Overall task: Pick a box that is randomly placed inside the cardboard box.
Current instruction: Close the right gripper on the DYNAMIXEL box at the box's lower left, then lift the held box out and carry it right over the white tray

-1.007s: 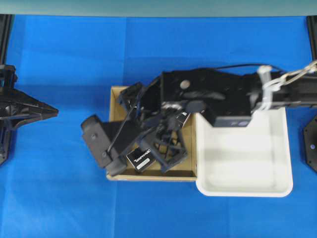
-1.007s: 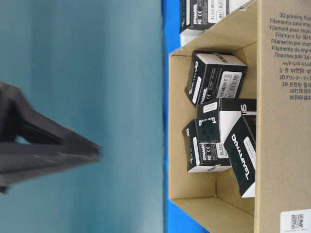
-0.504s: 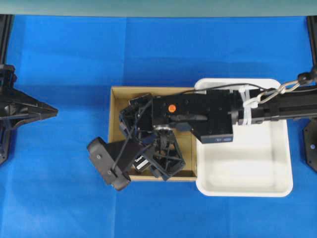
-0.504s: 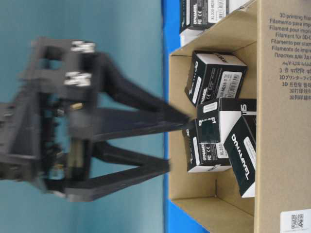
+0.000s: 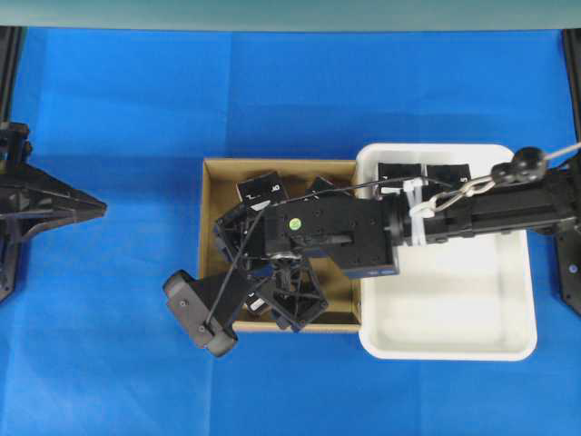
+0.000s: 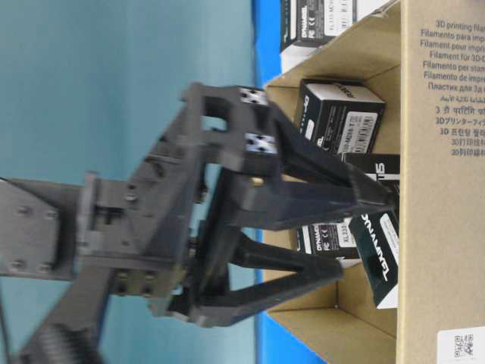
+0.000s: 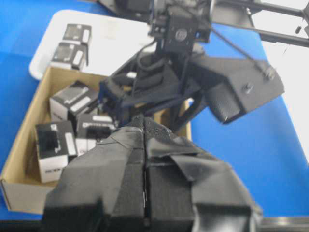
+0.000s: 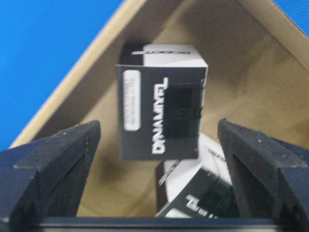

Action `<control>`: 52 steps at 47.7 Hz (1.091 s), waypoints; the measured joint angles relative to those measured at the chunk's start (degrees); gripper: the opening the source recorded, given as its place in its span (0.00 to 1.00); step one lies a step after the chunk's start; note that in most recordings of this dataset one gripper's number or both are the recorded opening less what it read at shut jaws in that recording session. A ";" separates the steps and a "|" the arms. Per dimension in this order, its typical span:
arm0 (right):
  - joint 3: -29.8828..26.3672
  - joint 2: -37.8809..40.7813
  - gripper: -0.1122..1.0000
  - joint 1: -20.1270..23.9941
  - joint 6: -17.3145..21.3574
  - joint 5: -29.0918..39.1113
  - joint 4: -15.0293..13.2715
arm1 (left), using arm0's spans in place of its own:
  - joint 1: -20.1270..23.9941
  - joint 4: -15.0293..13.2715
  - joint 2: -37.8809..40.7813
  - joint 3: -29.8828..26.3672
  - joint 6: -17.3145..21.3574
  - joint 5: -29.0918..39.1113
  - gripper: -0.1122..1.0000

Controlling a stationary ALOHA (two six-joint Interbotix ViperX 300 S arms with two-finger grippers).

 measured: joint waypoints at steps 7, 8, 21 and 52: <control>0.70 1.23 0.99 0.00 -0.44 -1.93 -0.26 | 0.00 -0.09 0.26 0.00 -0.18 -0.09 0.04; 0.79 1.41 0.99 0.00 -0.44 -2.20 -0.18 | 0.00 -0.09 0.26 0.09 -0.18 -0.09 0.04; 3.60 2.64 0.99 -0.18 -0.18 -5.27 -0.26 | 0.00 0.00 0.26 0.09 -0.18 -0.09 0.04; -0.62 -1.76 0.62 -0.88 3.16 -1.14 -0.26 | 0.00 -0.09 0.26 0.09 -0.18 -0.09 0.04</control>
